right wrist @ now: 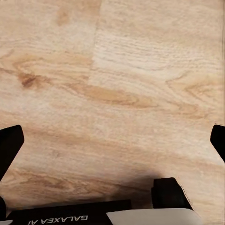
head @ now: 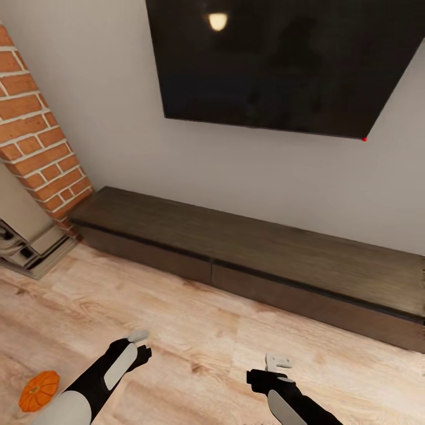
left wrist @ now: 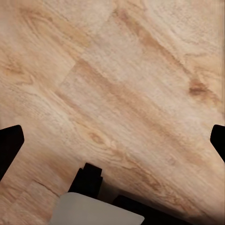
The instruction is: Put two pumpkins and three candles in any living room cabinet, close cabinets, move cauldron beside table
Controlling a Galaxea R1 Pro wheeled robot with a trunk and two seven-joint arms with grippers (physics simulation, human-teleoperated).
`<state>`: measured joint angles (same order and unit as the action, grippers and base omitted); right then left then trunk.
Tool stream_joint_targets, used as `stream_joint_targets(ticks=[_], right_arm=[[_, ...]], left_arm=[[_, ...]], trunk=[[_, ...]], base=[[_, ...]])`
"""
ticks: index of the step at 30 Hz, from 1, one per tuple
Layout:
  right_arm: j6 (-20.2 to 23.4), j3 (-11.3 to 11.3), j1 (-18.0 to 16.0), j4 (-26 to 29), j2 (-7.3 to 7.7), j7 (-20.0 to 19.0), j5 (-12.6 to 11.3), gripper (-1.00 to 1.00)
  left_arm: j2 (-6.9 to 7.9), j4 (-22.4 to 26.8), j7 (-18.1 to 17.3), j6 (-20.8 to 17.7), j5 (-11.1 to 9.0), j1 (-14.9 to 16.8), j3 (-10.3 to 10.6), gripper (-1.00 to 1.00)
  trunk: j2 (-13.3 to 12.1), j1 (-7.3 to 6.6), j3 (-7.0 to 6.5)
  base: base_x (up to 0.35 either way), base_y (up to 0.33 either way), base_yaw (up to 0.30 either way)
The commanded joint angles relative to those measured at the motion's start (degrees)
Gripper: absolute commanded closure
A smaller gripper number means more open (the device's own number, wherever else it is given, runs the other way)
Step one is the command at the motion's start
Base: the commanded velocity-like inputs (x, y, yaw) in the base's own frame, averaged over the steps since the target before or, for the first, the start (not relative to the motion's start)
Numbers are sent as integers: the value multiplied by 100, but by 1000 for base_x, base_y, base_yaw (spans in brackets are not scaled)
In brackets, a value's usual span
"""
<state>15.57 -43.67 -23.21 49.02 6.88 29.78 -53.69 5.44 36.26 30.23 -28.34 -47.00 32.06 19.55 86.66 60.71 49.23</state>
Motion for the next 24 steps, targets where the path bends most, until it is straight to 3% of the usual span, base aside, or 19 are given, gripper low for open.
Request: stream_joint_targets(ticks=[1, 19, 24], right_arm=[[16, -27, -8, 11, 6, 45, -28, -100], [16, -41, -8, 19, 6, 53, 3, -100], [16, -44, -8, 20, 6, 54, 14, -100]], left_arm=[[10, 13, 53, -5, -60, 2, 41, -100], [10, 13, 53, -5, -55, 2, 41, -100], [10, 13, 53, -5, -59, 2, 44, -100]], trunk=[[3, 0, 4], [3, 0, 4], [3, 0, 4]], base=[[0, 197, -278], [52, 84, -278], [108, 107, -128]])
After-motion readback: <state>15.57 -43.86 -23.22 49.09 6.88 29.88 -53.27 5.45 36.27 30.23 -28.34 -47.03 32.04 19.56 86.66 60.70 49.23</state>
